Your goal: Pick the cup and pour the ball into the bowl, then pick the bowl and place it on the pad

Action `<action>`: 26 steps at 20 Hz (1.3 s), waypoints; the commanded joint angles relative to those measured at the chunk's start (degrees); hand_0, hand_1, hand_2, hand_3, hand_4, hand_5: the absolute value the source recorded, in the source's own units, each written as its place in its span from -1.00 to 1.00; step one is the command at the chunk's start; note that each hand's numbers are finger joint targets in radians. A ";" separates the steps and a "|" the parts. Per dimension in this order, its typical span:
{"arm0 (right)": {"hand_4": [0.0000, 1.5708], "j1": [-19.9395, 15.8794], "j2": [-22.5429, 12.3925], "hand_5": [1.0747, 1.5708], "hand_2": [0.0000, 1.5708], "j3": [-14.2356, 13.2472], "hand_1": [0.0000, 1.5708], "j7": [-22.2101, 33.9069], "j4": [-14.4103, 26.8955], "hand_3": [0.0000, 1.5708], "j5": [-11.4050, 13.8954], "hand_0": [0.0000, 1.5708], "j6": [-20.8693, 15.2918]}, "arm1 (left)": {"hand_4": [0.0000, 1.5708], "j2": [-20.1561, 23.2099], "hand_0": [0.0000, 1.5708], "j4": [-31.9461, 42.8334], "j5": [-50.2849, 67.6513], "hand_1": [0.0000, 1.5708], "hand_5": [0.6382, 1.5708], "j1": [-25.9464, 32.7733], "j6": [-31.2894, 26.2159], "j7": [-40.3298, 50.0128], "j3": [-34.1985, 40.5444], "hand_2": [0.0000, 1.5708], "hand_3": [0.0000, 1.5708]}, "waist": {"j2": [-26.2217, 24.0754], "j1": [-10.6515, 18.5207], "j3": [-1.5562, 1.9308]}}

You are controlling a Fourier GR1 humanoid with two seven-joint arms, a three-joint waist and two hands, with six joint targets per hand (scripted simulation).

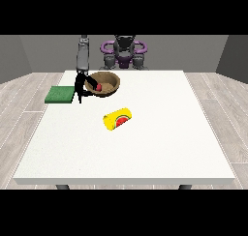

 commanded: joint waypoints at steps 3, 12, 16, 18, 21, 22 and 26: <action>0.61 -3.39 -5.43 0.57 1.00 5.33 1.00 20.02 -6.89 1.00 4.54 1.00 1.66 | -1.00 1.83 -1.00 9.12 -1.36 -1.00 0.95 6.40 -1.50 -5.01 2.66 -1.00 -1.00 | -5.94 -5.98 0.68; 0.64 -8.15 -8.36 0.74 1.00 2.31 1.00 24.52 -5.58 1.00 1.98 1.00 5.76 | -1.00 8.25 -1.00 11.46 -1.34 -1.00 0.93 6.71 -2.83 -6.68 4.34 -1.00 -1.00 | -3.04 -8.03 0.90; 0.64 -11.53 -10.25 0.74 1.00 0.47 1.00 17.99 -1.26 1.00 3.24 1.00 4.81 | -1.00 6.57 -1.00 7.95 -0.89 -1.00 0.93 4.22 -1.56 -8.23 3.50 -1.00 -1.00 | 2.75 -6.39 0.95; 0.65 -9.72 -14.87 0.77 1.00 -1.67 1.00 14.86 -0.32 1.00 0.93 1.00 10.62 | -1.00 6.86 -1.00 7.73 -1.36 -1.00 0.93 6.55 -1.89 -8.03 3.26 -1.00 -1.00 | 1.59 -7.45 0.96; 0.66 -11.42 -19.30 0.85 1.00 -4.57 1.00 12.49 3.71 1.00 0.43 1.00 12.41 | -1.00 7.65 -1.00 6.19 -0.23 -1.00 0.91 4.72 -1.35 -7.49 3.88 -1.00 -1.00 | 4.30 -6.85 0.97; 0.65 -12.43 -20.27 0.85 1.00 -4.34 1.00 13.79 4.15 1.00 0.23 1.00 14.17 | -1.00 7.16 -1.00 6.16 -0.64 -1.00 0.92 4.11 0.62 -5.28 3.13 -1.00 -1.00 | 2.62 -8.01 0.98; 0.64 -10.45 -22.56 0.85 1.00 -9.14 1.00 7.12 9.41 0.50 -3.47 1.00 17.60 | -1.00 6.56 -1.00 3.22 -0.06 -1.00 0.92 6.42 0.10 -5.71 2.97 -1.00 -1.00 | 2.85 -6.76 0.99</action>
